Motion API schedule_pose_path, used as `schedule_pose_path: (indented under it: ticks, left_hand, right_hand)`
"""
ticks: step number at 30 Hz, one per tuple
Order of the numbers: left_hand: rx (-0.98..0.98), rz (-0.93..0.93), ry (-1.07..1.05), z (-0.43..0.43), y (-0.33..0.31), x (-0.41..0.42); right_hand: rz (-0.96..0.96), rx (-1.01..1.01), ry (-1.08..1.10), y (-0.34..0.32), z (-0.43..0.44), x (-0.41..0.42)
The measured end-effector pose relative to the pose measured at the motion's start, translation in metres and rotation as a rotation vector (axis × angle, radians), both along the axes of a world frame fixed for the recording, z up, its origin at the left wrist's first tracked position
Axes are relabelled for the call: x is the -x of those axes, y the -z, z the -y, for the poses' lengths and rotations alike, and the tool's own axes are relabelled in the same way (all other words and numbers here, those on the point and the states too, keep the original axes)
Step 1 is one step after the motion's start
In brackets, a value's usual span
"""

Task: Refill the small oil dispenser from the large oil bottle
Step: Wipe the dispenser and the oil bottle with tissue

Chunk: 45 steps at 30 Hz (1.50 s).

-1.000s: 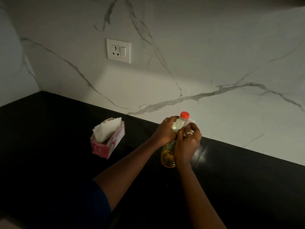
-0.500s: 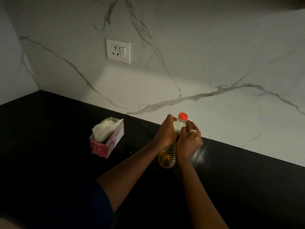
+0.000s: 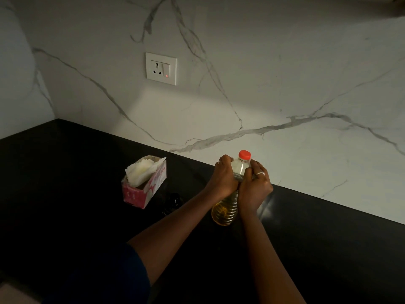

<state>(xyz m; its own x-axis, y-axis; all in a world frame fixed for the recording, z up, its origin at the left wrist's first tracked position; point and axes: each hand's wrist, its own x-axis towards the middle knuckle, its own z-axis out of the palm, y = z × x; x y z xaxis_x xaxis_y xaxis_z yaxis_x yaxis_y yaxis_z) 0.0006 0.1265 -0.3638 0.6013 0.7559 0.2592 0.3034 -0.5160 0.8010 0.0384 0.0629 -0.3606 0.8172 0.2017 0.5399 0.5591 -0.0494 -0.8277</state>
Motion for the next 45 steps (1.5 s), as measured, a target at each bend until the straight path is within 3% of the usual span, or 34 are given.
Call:
schedule_pose_path:
  ticks: [5,9,19,27,31,37,41,45]
  left_hand:
    - [0.09,-0.056,0.144,-0.001,0.005,0.006]
    - [0.148,0.005,0.226,-0.005,0.01,0.013]
    - [0.227,0.129,0.227,-0.009,0.005,0.012]
    - [0.122,0.092,0.124,-0.004,0.008,0.006]
    - [0.078,-0.048,0.174,-0.004,0.005,0.006]
    - [0.332,0.103,0.401,-0.008,0.001,0.02]
    - [0.194,0.05,0.272,-0.011,0.003,0.016]
    - [0.024,-0.121,0.191,-0.012,0.003,0.007]
  right_hand:
    - [0.007,-0.014,0.007,0.002,0.005,0.001]
    - [0.008,-0.015,0.007,0.002,0.008,-0.002]
    - [0.181,-0.003,-0.01,0.009,0.014,0.006]
    - [0.301,0.061,-0.076,0.015,0.02,0.006]
    - [0.377,0.065,-0.05,0.014,0.022,0.004]
    - [0.427,0.064,-0.041,0.014,0.023,0.003]
    - [0.381,0.055,-0.074,0.016,0.023,0.006]
    - [0.35,0.079,-0.075,0.018,0.021,0.007]
